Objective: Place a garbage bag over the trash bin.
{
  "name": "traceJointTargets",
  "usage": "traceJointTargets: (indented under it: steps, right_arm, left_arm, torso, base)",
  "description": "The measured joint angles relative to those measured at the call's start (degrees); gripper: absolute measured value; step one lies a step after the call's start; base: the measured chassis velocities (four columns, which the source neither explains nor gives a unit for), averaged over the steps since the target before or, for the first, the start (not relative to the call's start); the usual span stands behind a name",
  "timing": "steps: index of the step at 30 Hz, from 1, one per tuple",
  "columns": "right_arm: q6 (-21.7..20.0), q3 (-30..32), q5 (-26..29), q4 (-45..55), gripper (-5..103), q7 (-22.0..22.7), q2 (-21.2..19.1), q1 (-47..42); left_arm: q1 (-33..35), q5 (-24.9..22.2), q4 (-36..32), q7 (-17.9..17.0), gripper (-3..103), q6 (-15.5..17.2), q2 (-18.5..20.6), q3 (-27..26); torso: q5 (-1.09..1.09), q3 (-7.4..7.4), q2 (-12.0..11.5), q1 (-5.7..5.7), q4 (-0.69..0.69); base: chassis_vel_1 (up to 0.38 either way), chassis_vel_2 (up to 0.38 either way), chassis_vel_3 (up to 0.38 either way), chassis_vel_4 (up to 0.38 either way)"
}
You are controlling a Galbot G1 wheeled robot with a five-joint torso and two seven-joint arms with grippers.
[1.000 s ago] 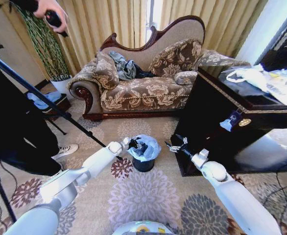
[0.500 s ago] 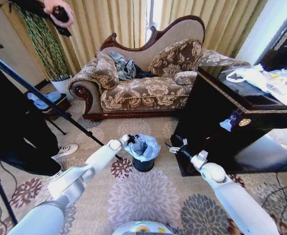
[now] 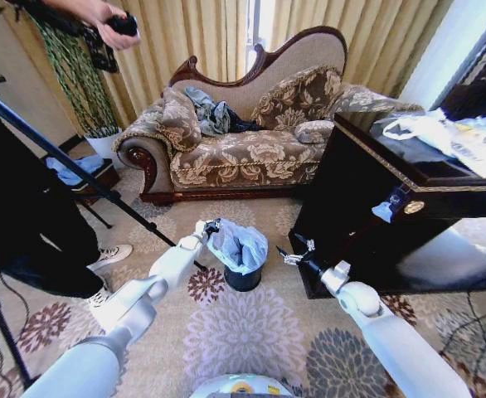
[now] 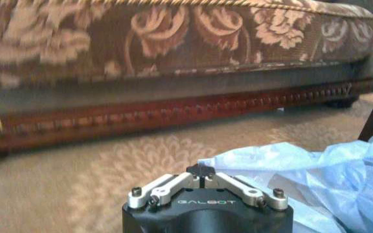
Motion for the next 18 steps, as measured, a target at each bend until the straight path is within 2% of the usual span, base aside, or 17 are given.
traceJointTargets:
  steps: [5, 7, 9, 10, 12, 13, 15, 17, 18]
  right_arm:
    - [2.1, -2.2, 0.2, 2.9, 100, -1.0, -0.3, -1.8]
    - [2.5, -4.3, -0.7, 5.7, 100, -0.8, -0.4, -2.7]
    - [2.4, -5.2, -1.4, 6.8, 100, -0.1, -0.3, -2.9]
    - [2.3, -6.8, -2.3, 7.8, 102, 1.5, -0.1, -2.7]
    - [2.0, -7.9, -3.4, 8.1, 100, 3.0, -0.1, -2.2]
    - [1.5, -9.1, -4.6, 8.1, 96, 4.4, -0.2, -1.2]
    - [1.1, -10.3, -5.5, 7.4, 88, 5.4, -0.4, 0.1]
    - [0.9, -10.6, -5.7, 7.3, 88, 5.7, -0.5, 0.4]
    - [0.5, -10.9, -5.7, 7.4, 82, 6.0, -0.8, 0.8]
  left_arm:
    - [1.0, -1.1, -0.2, -0.6, 0, -0.6, -0.8, -1.7]
    - [1.0, -1.3, -0.6, -1.9, 0, -1.7, -1.2, -2.2]
    - [1.0, -1.4, -1.3, -2.4, -1, -2.0, -1.2, -2.4]
    - [1.2, -1.8, -3.1, -3.7, 4, -2.7, -1.0, -2.5]
    - [1.6, -2.1, -4.7, -4.6, 4, -3.3, -0.6, -2.7]
    - [2.0, -2.1, -6.5, -5.9, 15, -3.8, -0.1, -3.0]
    - [2.3, -1.9, -7.5, -7.4, 26, -4.5, 0.7, -3.6]
    - [2.5, -1.9, -7.6, -7.6, 26, -4.5, 1.0, -3.6]
    - [3.1, -1.9, -8.1, -7.6, 31, -3.6, 1.7, -3.6]
  torso:
    - [0.01, 0.00, 0.0, 0.00, -0.01]
    - [0.00, 0.00, 0.0, 0.00, -0.01]
    - [0.00, 0.00, 0.0, 0.00, -0.01]
    - [0.01, -0.01, 0.0, 0.00, -0.02]
    - [0.01, -0.01, 0.0, 0.00, -0.02]
    - [0.01, -0.01, 0.0, -0.01, -0.02]
    - [0.01, -0.01, 0.0, 0.00, -0.01]
    - [0.01, 0.00, 0.0, 0.00, 0.00]
    - [0.01, 0.00, 0.0, 0.00, 0.00]
  base:
    - [0.000, 0.000, 0.000, 0.000]
    - [0.000, 0.000, 0.000, 0.000]
    - [0.000, 0.000, 0.000, 0.000]
    - [0.000, 0.000, 0.000, 0.000]
    - [0.000, 0.000, 0.000, 0.000]
    - [0.000, 0.000, 0.000, 0.000]
    - [0.000, 0.000, 0.000, 0.000]
    - [0.000, 0.000, 0.000, 0.000]
    - [0.000, 0.000, 0.000, 0.000]
